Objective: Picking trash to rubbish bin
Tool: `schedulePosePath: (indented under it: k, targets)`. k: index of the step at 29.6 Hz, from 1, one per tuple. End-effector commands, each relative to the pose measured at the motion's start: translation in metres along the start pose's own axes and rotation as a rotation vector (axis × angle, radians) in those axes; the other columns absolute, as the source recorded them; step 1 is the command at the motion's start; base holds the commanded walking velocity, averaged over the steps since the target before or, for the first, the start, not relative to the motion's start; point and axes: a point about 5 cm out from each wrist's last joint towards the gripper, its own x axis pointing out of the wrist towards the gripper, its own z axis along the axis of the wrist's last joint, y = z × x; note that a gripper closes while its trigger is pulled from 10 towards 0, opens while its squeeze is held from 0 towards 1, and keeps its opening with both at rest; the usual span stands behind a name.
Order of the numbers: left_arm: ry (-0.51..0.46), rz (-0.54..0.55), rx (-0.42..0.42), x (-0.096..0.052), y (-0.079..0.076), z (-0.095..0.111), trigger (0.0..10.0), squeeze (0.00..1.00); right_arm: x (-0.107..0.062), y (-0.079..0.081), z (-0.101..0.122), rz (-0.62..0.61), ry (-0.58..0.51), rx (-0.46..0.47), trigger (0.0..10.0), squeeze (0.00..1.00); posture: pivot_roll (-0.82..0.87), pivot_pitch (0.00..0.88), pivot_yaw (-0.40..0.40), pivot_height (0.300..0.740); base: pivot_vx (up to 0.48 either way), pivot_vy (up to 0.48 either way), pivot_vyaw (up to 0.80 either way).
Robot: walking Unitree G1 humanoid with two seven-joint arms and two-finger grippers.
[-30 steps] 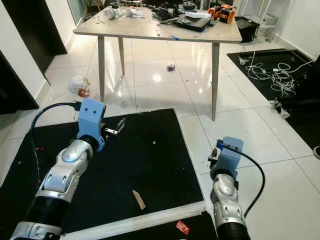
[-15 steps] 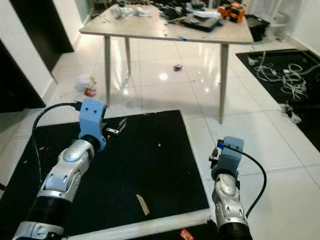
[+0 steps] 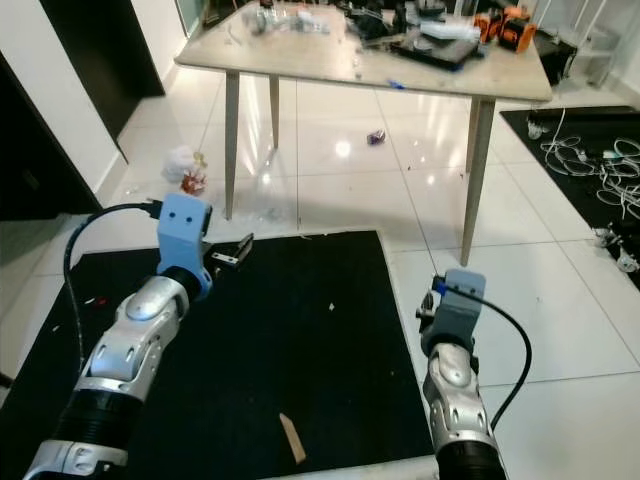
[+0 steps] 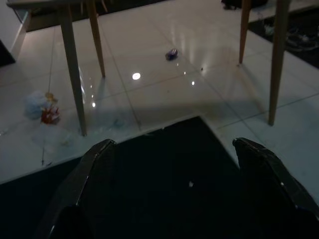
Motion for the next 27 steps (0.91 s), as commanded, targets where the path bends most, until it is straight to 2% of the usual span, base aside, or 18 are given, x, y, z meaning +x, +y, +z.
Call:
schedulePosePath:
  k: [1,27]
  targets:
    - [0.019,0.004,0.003,-0.0018,0.0024,-0.0044,10.0,0.0,-0.002,-0.0027,-0.0055,-0.004,0.024,-0.011,10.0,0.0,0.02,0.127,0.065,0.74,0.364,0.0,0.0]
    - [0.017,-0.003,0.008,-0.0027,0.0016,-0.0046,10.0,0.0,-0.0033,-0.0015,-0.0064,0.01,0.022,-0.008,10.0,0.0,0.01,0.109,0.065,0.74,0.367,0.0,0.0]
